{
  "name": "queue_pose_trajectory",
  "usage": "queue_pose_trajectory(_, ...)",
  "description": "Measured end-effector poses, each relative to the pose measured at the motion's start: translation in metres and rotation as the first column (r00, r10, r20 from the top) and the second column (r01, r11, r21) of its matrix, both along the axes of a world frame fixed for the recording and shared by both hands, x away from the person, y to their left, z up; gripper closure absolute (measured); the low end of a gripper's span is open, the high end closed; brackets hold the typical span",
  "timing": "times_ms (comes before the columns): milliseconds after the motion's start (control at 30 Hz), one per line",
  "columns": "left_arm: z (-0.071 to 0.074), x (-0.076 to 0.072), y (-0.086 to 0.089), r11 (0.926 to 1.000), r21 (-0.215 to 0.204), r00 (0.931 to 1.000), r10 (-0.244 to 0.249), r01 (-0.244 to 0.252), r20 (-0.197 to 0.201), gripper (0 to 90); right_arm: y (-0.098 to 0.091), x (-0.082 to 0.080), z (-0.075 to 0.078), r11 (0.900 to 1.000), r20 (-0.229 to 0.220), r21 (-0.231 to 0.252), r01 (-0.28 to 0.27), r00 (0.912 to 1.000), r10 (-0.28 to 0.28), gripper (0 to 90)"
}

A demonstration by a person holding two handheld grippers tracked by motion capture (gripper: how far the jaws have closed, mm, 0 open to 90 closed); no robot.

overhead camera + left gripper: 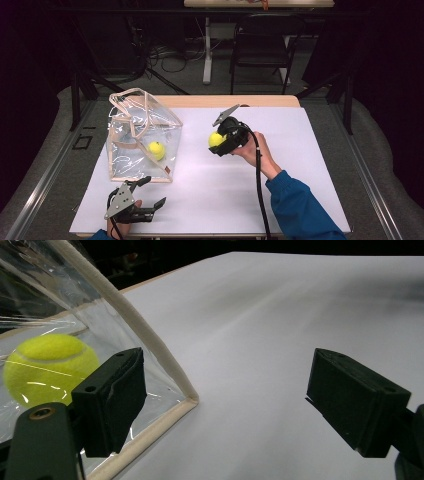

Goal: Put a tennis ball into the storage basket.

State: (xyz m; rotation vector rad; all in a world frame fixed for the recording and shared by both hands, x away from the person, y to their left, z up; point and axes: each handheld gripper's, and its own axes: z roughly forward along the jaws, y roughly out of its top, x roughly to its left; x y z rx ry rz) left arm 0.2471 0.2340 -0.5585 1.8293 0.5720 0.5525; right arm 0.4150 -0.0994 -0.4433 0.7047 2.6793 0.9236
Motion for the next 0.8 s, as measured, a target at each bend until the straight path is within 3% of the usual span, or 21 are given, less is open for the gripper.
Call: queue_pose_trajectory(800,0.000,0.001,0.000,1.0000,-0.003,1.0000,-0.007,0.007,-0.003,15.8,0.004,0.003,0.011,0.9989,0.032,0.046,0.008,0.9995,-0.009,26.4)
